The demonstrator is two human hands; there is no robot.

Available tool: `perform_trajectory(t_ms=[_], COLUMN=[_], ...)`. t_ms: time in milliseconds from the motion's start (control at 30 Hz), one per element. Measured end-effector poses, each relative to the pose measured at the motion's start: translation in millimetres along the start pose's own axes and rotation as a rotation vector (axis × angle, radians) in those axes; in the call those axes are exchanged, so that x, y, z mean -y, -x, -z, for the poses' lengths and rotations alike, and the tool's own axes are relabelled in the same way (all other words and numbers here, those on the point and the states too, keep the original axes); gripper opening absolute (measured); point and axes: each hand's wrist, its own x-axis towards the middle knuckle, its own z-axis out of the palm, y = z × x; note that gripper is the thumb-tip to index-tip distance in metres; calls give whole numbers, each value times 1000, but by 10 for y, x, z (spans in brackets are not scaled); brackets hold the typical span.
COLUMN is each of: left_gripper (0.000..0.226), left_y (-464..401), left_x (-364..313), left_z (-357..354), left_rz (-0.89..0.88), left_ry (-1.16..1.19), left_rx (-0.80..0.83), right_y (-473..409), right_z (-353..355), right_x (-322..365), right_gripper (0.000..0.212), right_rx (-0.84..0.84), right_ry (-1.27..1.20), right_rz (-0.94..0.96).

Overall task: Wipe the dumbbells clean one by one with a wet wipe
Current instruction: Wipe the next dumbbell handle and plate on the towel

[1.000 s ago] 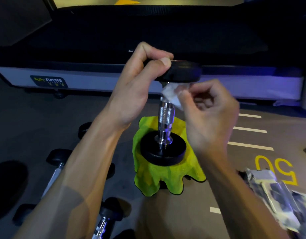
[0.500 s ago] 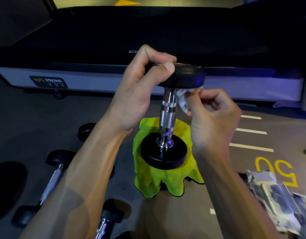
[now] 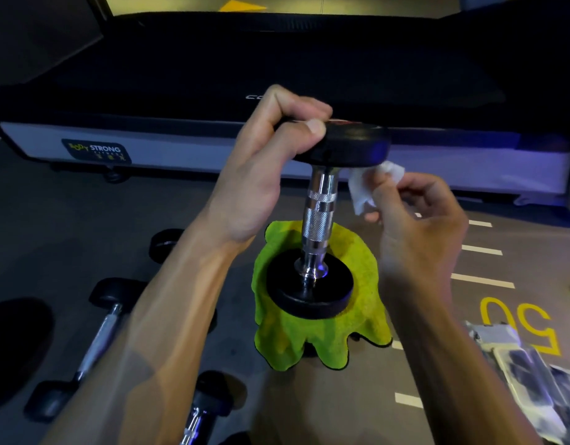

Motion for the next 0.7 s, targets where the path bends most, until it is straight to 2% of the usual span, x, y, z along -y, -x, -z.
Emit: perform_trajectory(t_ms=[133, 300, 400, 700], left_gripper=[11, 5, 13, 16], left_y=[29, 48, 54, 88], left_x=[5, 13, 16, -12], left_z=[12, 57, 104, 131], left_rz=[17, 38, 50, 54], left_ry=[78, 55, 37, 9], left_rx=[3, -23, -64, -52], right_y=[89, 223, 212, 259], right_z=[-33, -39, 12, -201], right_x=[-20, -115, -151, -92], right_gripper=[14, 20, 14, 12], right_rx=[160, 313, 366, 234], right_ry=[-19, 153, 278, 107], right_rz=[121, 218, 257, 302])
